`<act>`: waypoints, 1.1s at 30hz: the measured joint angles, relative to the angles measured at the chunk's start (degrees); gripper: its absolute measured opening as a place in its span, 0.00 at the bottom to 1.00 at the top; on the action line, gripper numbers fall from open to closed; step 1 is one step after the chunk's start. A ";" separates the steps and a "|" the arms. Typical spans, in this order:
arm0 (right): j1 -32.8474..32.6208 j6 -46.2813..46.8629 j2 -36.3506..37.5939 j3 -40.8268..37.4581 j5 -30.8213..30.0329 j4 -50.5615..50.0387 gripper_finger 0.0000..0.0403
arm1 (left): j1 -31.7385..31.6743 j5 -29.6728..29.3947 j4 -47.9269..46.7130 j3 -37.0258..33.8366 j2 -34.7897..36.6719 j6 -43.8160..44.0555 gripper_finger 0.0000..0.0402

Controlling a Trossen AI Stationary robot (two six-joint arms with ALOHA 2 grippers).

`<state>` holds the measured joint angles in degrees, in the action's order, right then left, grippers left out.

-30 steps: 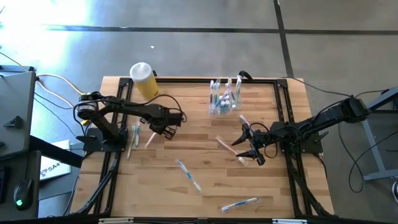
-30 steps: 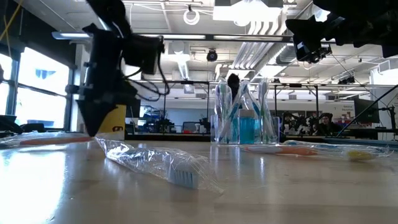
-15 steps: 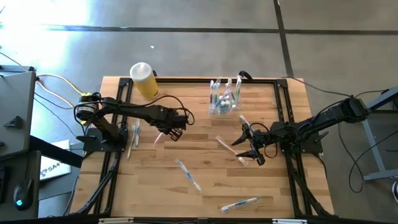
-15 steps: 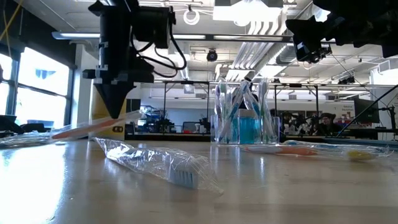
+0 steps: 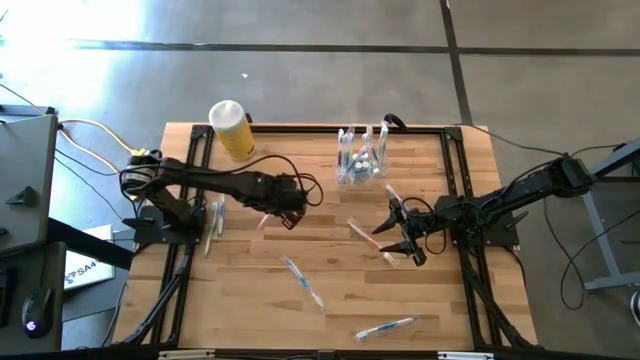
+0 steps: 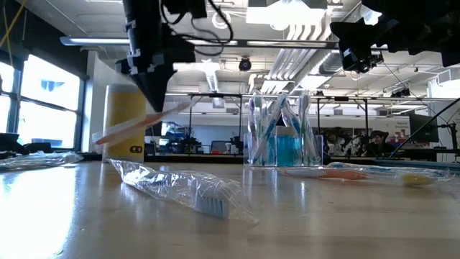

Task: Pick & Place toothbrushing station
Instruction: Put the orange toothbrush into the transparent organizer

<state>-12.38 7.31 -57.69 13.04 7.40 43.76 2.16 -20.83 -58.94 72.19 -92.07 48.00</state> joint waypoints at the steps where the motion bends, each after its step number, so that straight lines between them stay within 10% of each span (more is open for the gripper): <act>1: 0.00 0.00 0.00 0.00 0.00 0.06 0.56 | 0.36 -0.82 0.01 0.86 0.01 -0.64 0.00; 16: -3.99 -2.88 0.00 0.02 0.00 1.69 0.56 | 1.98 -0.58 15.58 5.22 5.03 -16.50 0.00; 25: -11.20 -0.90 0.02 0.04 -0.68 1.95 0.56 | -1.68 11.17 34.37 4.87 5.55 -32.06 0.00; 33: -20.96 -0.96 0.02 0.04 -13.10 1.98 0.56 | -8.06 21.71 53.53 -0.54 5.55 -39.76 0.00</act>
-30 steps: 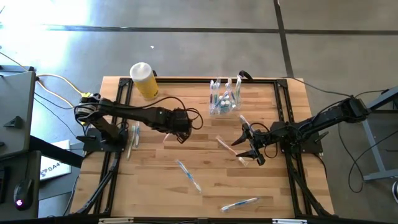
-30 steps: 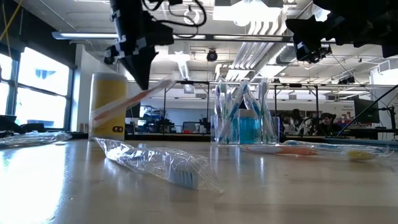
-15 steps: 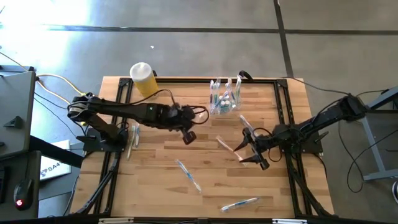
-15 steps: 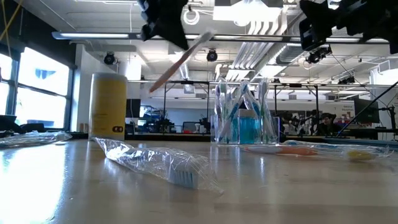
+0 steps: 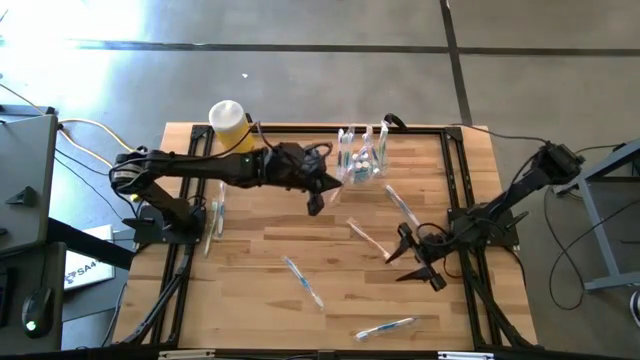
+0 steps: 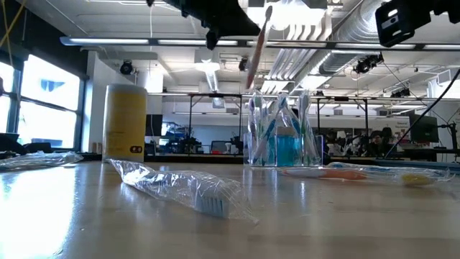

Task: Pick & Place toothbrushing station
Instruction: Put the orange toothbrush into the transparent organizer

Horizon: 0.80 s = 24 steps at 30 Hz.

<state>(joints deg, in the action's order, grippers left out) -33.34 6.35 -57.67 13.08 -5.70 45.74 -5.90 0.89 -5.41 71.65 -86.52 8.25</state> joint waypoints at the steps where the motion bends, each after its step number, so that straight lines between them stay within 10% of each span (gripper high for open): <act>1: -0.81 0.06 0.00 0.00 -1.42 0.00 0.56 | -0.73 1.25 2.92 -0.90 -0.20 -0.53 0.00; 24: -6.82 7.23 -14.22 -0.04 -13.89 14.96 0.56 | -14.91 11.87 39.30 -9.84 -11.87 -1.77 0.00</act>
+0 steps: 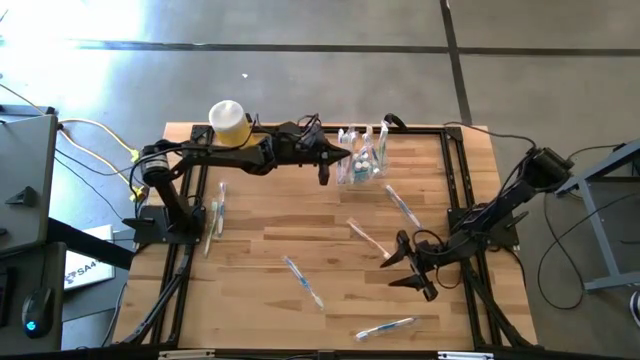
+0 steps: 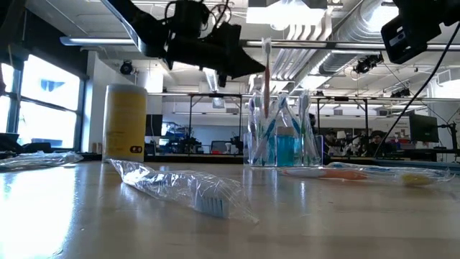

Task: Pick & Place toothbrushing station
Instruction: Put the orange toothbrush into the transparent organizer

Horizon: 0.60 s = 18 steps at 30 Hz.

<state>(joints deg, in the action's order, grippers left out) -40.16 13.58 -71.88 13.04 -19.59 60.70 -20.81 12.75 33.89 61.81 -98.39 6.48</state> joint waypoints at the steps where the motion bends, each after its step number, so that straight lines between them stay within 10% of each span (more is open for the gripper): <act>1: 0.00 0.25 -0.43 0.00 0.00 0.38 0.56 | -0.43 0.27 -0.76 -0.10 -0.17 0.01 0.00; 18: -0.72 1.15 -2.72 0.00 -0.29 4.75 0.56 | -2.42 0.20 3.07 -0.10 -7.75 -1.56 0.00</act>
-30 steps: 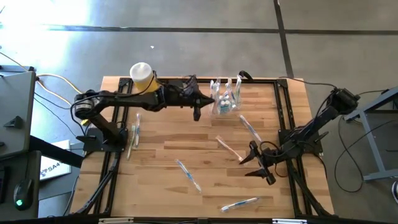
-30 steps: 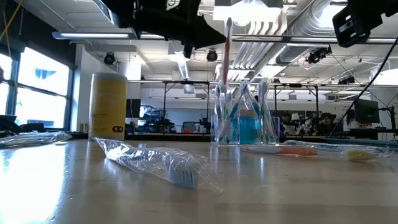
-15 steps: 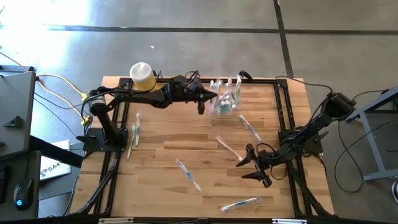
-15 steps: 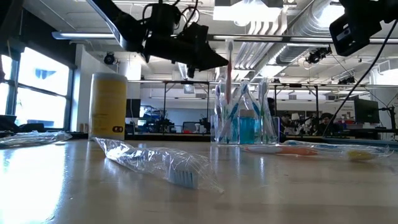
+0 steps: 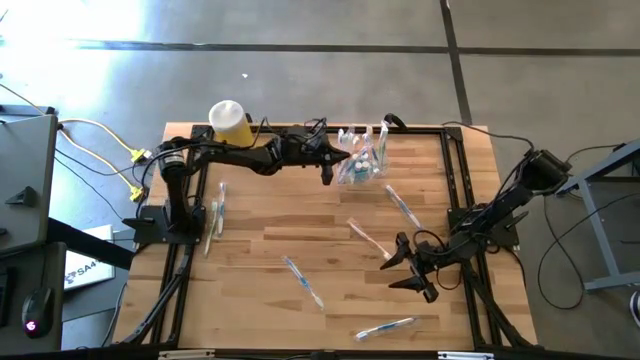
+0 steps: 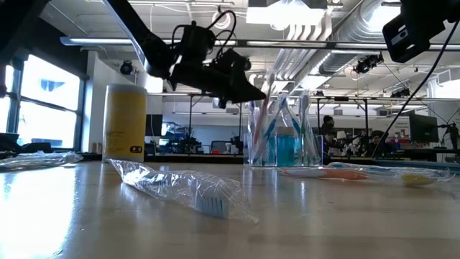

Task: Pick & Place toothbrushing station
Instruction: Put the orange toothbrush into the transparent organizer, then put the blue toothbrush into the transparent organizer

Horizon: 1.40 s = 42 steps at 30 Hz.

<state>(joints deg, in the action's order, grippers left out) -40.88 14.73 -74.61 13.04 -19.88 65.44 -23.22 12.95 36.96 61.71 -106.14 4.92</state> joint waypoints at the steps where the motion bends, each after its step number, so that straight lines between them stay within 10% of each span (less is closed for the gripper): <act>1: -0.25 0.02 0.00 0.00 -0.34 -0.04 0.56 | -0.02 0.02 0.53 0.00 -0.83 0.53 0.00; 31: -2.25 -2.44 0.02 0.00 -5.57 -0.08 0.56 | -0.02 1.48 10.00 -14.58 -1.33 6.13 0.00; 42: -2.25 -8.03 0.02 0.02 0.63 -0.82 0.56 | 2.84 7.20 1.78 -14.58 9.84 4.16 0.00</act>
<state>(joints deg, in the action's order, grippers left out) -43.13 6.70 -74.59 13.06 -19.25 64.62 -20.39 20.15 38.74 47.13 -96.30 9.08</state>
